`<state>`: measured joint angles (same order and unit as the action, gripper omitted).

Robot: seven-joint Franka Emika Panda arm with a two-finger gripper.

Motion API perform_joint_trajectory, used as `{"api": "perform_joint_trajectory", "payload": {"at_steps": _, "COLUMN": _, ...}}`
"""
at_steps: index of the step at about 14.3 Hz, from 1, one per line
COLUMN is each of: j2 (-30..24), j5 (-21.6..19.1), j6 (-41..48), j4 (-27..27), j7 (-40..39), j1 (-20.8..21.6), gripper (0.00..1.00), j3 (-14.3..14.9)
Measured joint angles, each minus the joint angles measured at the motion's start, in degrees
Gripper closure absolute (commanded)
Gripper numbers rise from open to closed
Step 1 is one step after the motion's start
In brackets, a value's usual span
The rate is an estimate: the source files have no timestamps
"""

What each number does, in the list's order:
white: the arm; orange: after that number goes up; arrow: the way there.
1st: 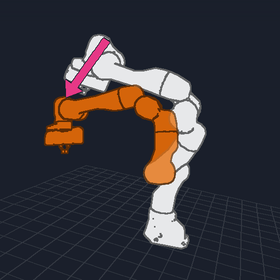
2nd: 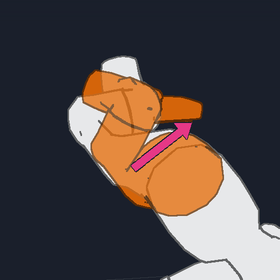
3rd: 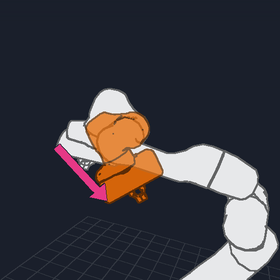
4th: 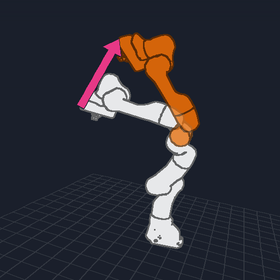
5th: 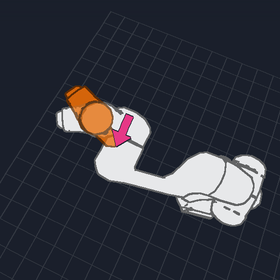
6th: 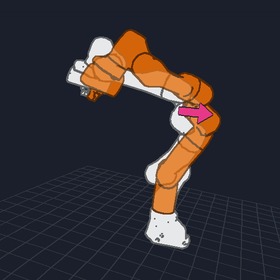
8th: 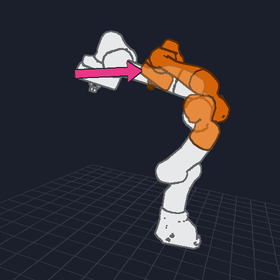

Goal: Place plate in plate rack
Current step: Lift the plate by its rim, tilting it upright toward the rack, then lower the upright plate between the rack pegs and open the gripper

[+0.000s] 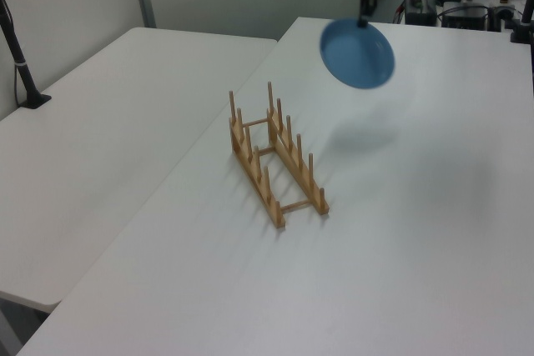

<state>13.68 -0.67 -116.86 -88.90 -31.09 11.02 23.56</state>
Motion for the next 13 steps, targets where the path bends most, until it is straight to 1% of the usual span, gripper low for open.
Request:
{"api": "perform_joint_trajectory", "payload": {"at_steps": 2, "j2": -1.2, "j5": 4.1, "j6": -5.0, "j4": 0.1, "j7": 6.4, "j1": 3.2, "gripper": 1.00, "j3": 0.0}}
{"api": "perform_joint_trajectory", "payload": {"at_steps": 3, "j2": -1.4, "j5": 7.1, "j6": -6.7, "j4": 0.3, "j7": 10.4, "j1": 4.9, "gripper": 1.00, "j3": 0.0}}
{"api": "perform_joint_trajectory", "payload": {"at_steps": 4, "j2": -1.5, "j5": 10.7, "j6": -7.7, "j4": 0.5, "j7": 14.9, "j1": 6.7, "gripper": 1.00, "j3": 0.0}}
{"api": "perform_joint_trajectory", "payload": {"at_steps": 7, "j2": -1.4, "j5": 23.6, "j6": -8.1, "j4": 1.1, "j7": 30.2, "j1": 12.3, "gripper": 1.00, "j3": -0.1}}
{"api": "perform_joint_trajectory", "payload": {"at_steps": 9, "j2": -1.2, "j5": 30.7, "j6": -8.2, "j4": 1.4, "j7": 39.8, "j1": 16.0, "gripper": 1.00, "j3": -0.2}}
{"api": "perform_joint_trajectory", "payload": {"at_steps": 10, "j2": -0.9, "j5": 34.4, "j6": -8.2, "j4": 1.7, "j7": 45.4, "j1": 18.6, "gripper": 1.00, "j3": -0.3}}
{"api": "perform_joint_trajectory", "payload": {"at_steps": 13, "j2": 0.1, "j5": 38.4, "j6": -8.2, "j4": 1.8, "j7": 51.2, "j1": 21.9, "gripper": 1.00, "j3": -0.4}}
